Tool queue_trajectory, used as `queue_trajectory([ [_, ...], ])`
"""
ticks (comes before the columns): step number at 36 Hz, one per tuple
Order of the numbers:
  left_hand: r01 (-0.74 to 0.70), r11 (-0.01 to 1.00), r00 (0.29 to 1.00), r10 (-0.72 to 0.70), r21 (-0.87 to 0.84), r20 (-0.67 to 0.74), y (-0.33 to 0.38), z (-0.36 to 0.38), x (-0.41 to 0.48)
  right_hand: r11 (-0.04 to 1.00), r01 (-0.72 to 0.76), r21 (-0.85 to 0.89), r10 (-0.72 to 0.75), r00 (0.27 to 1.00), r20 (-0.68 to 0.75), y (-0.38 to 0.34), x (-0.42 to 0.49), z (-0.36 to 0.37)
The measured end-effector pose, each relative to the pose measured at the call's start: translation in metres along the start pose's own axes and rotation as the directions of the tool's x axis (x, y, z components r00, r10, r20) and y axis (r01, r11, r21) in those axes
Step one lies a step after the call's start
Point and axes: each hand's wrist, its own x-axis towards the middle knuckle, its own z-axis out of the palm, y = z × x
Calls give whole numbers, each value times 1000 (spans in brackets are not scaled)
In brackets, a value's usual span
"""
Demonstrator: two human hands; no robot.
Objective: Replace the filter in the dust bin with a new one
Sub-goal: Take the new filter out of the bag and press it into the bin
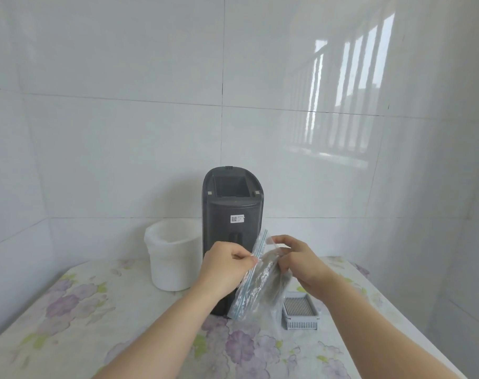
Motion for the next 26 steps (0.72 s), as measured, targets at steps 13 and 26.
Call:
queue_trajectory([
  [13,81,994,994,-75,-72,75,0,-12,0,982,-98,-164,111,991,76,10,-2,4],
  [26,217,976,964,-216,9,154,-4,-24,-10,931,-138,-337,136,990,-30,-1,-13,8],
])
